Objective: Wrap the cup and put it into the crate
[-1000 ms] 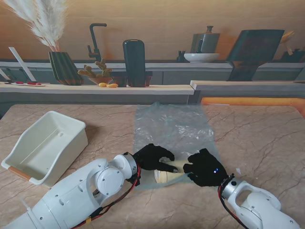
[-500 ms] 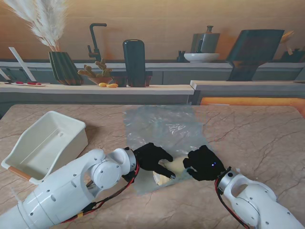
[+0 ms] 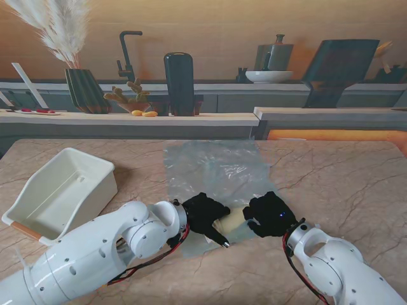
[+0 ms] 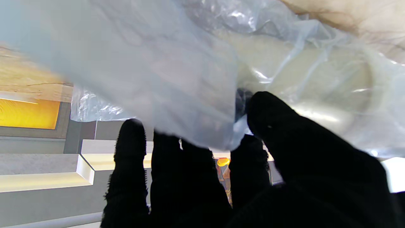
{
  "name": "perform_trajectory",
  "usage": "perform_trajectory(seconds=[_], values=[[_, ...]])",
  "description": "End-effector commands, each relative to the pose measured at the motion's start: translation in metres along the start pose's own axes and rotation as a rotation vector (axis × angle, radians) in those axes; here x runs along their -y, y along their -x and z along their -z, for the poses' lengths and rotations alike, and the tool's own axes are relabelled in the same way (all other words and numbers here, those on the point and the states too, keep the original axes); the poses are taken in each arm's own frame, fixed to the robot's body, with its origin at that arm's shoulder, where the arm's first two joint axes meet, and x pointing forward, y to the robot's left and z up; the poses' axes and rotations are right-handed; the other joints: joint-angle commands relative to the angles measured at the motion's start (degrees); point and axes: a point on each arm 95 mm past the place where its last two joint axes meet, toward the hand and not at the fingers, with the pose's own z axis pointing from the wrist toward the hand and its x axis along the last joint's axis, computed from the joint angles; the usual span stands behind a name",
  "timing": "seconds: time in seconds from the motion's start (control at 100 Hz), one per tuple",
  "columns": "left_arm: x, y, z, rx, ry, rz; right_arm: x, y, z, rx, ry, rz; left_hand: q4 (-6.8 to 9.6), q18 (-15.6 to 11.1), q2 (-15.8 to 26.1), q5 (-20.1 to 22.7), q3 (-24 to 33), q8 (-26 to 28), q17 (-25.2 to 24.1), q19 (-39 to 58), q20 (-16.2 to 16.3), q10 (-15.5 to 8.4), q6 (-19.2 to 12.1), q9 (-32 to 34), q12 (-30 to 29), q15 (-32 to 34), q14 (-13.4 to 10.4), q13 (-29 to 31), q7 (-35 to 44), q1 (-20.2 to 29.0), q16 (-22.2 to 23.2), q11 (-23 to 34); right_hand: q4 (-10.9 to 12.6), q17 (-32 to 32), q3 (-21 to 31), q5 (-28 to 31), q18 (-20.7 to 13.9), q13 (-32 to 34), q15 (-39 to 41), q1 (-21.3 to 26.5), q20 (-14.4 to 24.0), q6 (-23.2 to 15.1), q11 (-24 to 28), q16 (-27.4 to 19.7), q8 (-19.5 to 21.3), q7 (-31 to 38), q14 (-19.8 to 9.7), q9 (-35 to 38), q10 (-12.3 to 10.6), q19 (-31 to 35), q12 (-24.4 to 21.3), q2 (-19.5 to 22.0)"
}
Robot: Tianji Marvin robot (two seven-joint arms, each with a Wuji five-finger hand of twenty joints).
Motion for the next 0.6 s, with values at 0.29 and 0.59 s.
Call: perform_trajectory(seconds=[0.29,0.59], values=[[-0.028,-0.005,-0.015,0.062,-0.007,0.072,-0.007,-0.003,-0.004,-0.029,0.017,-0.004,4.49,-2.64,-2.89,8.51,37.91,6.12,5.72,14.39,-0.26,-3.07,-12.74,7.43,2.66,8.86,-1.54,9.58,15.45,9.13,2.78,9.64,5.22,-0.90,4.43,1.79,1.61,-1.59,-0.34,-2.66,1.30,-0.95,1.21,0.75,0.22,-1.95,1.00,1.28,-0.19,-0.64,0.94,-2.10],[-0.039,0.001,-0.018,0.117,-0.036,0.149,-0.018,0.008,-0.009,-0.032,0.074,-0.010,1.86,-2.31,-3.67,6.84,44.41,8.86,9.95,22.89,2.61,-5.46,-15.47,12.57,5.57,17.17,-2.86,15.05,29.31,17.64,6.68,14.27,2.50,-1.84,-8.23,-5.62,2.19,-2.70,-2.01,-8.04,1.45,-2.64,-1.24,0.75,-1.68,-9.43,1.19,-0.98,0.75,-3.05,0.93,1.18]])
